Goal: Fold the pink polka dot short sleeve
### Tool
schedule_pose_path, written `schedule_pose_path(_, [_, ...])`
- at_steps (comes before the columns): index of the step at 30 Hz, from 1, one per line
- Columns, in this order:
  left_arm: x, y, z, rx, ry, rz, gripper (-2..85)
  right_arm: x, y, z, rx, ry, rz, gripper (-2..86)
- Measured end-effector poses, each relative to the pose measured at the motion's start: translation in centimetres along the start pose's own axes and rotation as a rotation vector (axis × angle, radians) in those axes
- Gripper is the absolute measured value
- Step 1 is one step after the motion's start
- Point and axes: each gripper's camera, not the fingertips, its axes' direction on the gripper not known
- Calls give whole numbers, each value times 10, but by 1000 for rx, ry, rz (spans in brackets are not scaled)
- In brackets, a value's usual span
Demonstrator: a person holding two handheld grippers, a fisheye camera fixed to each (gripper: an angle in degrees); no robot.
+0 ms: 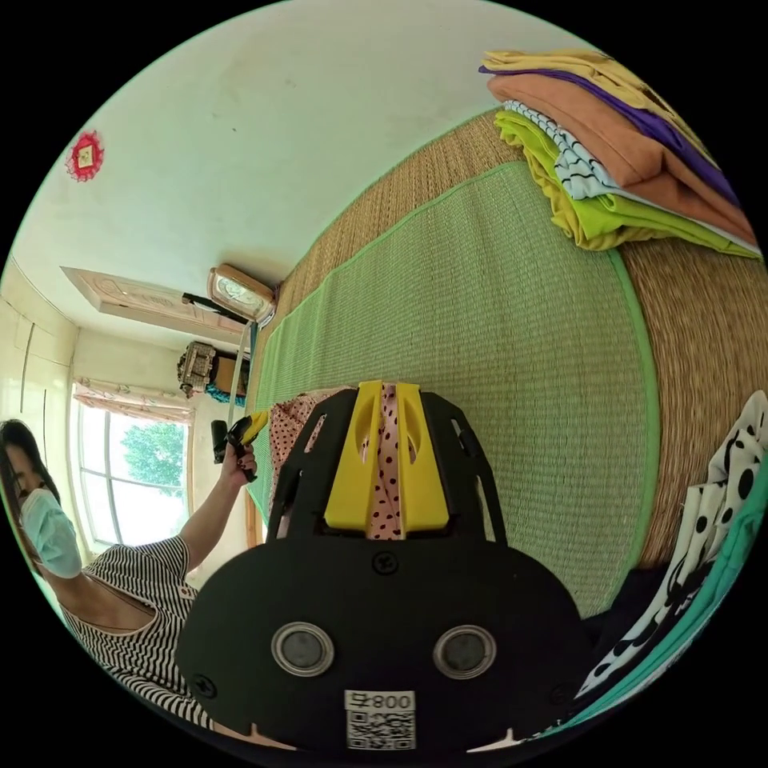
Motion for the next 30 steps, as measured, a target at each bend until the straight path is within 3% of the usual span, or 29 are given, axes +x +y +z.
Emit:
schedule_pose_path(7, [68, 16, 60, -130, -92, 240, 78, -60, 11, 12, -24, 5, -118, 72])
schedule_pose_path(12, [104, 14, 112, -204, -316, 394, 84, -134, 37, 63, -99, 374, -314, 78])
schedule_pose_path(17, [106, 11, 161, -300, -533, 443, 50, -155, 48, 104, -127, 550, -380, 74])
schedule_pose_path(24, [106, 11, 165, -253, -519, 448, 8, -164, 53, 132, -137, 679, -413, 17])
schedule_pose_path(30, [123, 12, 147, -179, -450, 490, 4, -186, 62, 105, -67, 580, -466, 4])
